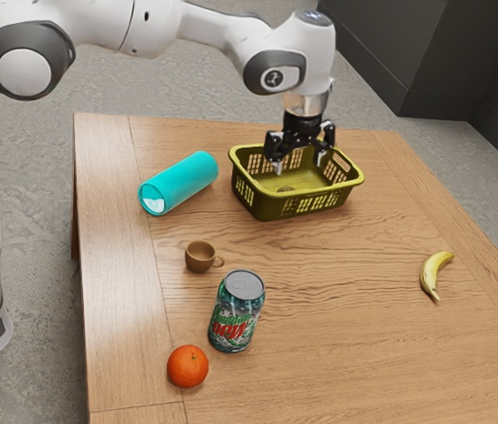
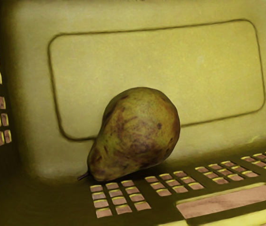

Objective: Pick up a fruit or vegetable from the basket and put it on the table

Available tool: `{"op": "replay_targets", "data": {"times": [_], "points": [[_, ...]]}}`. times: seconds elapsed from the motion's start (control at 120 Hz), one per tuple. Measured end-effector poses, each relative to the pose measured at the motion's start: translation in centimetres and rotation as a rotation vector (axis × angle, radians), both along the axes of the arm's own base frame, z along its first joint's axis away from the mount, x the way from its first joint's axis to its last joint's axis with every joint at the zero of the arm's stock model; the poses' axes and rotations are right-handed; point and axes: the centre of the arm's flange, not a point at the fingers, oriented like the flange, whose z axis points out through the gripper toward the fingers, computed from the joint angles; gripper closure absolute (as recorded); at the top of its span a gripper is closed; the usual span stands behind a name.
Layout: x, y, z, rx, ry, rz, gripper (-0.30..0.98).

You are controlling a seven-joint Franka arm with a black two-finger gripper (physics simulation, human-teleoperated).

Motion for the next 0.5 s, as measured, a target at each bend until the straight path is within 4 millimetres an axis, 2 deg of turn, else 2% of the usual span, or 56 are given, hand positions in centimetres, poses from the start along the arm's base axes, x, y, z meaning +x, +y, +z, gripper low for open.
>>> {"op": "replay_targets", "data": {"times": [0.342,0.5], "points": [[0.9,3.3,-3.7,-0.013,0.045,0.093,0.0],[1.4,2.9,-4.6,0.003,0.051,0.052,0.0]]}}
